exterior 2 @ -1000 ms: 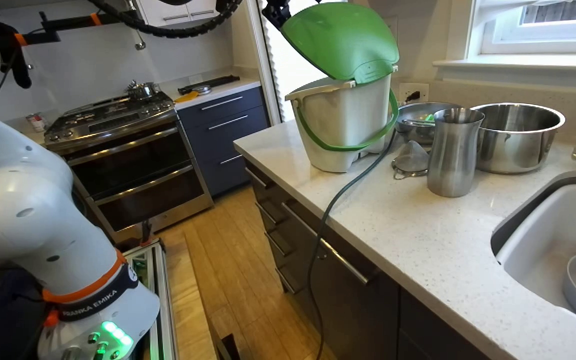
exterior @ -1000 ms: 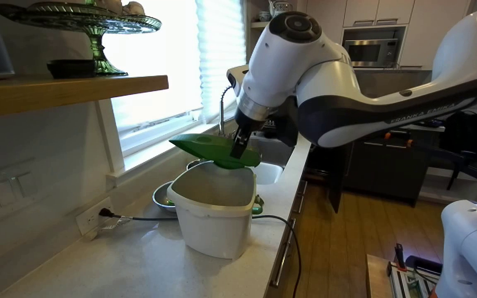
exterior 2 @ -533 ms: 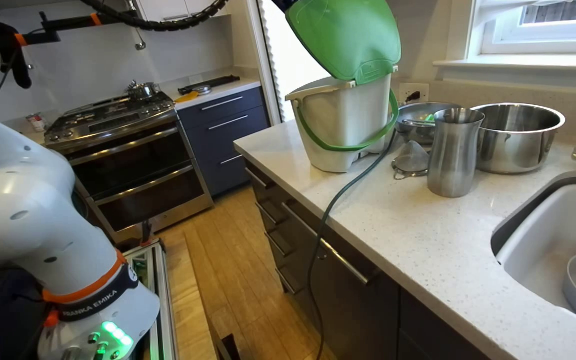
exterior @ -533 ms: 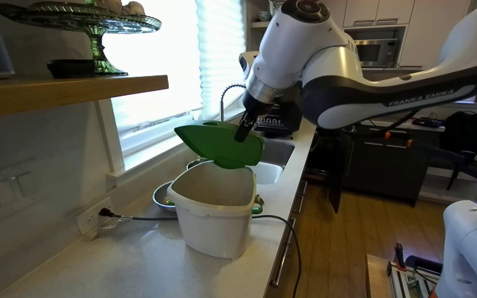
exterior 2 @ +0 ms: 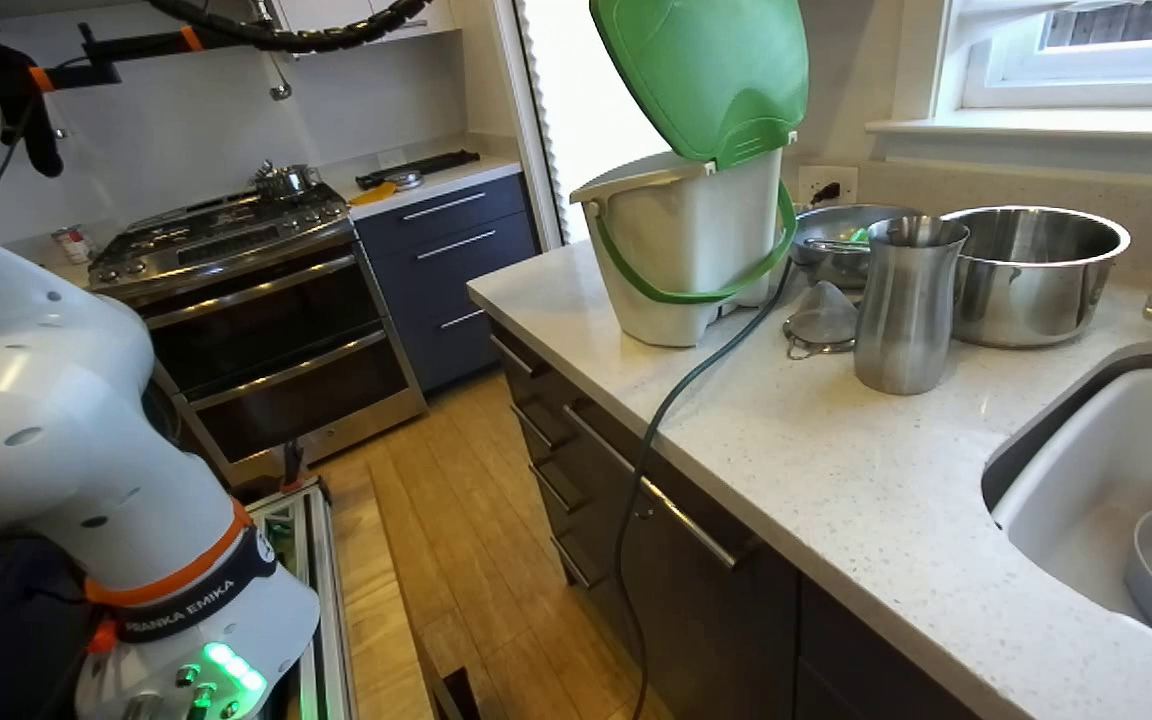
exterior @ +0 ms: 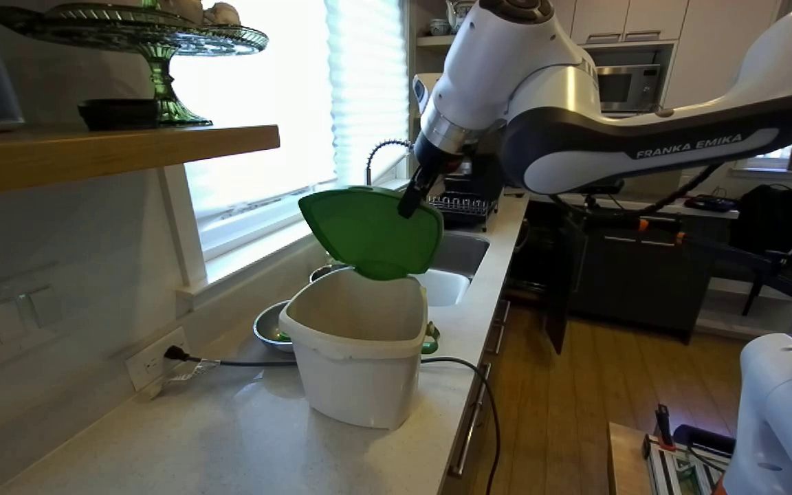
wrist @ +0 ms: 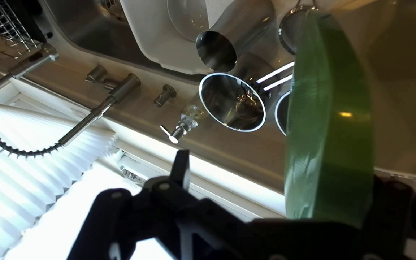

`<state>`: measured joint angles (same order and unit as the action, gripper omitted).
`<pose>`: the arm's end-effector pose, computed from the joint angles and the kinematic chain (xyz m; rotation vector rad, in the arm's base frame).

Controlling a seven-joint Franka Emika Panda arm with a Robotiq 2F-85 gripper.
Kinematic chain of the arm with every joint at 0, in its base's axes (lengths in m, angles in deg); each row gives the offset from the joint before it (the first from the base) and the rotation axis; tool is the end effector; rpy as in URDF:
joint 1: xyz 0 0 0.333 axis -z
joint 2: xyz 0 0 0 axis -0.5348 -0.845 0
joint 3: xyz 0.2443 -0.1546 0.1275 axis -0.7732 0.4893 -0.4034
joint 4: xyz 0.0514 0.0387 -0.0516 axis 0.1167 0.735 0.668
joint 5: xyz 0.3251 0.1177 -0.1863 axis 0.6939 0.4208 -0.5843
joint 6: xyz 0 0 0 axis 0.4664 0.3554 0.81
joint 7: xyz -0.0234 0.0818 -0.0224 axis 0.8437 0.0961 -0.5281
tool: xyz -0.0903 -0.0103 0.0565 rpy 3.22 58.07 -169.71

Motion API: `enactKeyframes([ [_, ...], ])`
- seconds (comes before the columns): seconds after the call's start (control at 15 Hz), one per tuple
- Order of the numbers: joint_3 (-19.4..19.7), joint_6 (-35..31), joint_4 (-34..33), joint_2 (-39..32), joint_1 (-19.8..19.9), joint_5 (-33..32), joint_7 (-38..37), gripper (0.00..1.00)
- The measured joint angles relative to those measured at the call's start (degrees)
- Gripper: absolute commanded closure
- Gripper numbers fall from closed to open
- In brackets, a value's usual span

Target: Open the lid on the bin

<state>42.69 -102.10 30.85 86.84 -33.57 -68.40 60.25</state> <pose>0.4840 0.0268 0.6639 2.4789 0.0907 0.7506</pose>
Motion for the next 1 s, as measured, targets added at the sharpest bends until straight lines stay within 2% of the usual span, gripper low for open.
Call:
enactKeyframes([
  [0.27, 0.4, -0.7, 0.0, 0.3, 1.0, 1.5, 0.0, 0.00],
  [1.0, 2.8, -2.8, 0.1, 0.3, 3.6, 10.6, 0.0, 0.00],
])
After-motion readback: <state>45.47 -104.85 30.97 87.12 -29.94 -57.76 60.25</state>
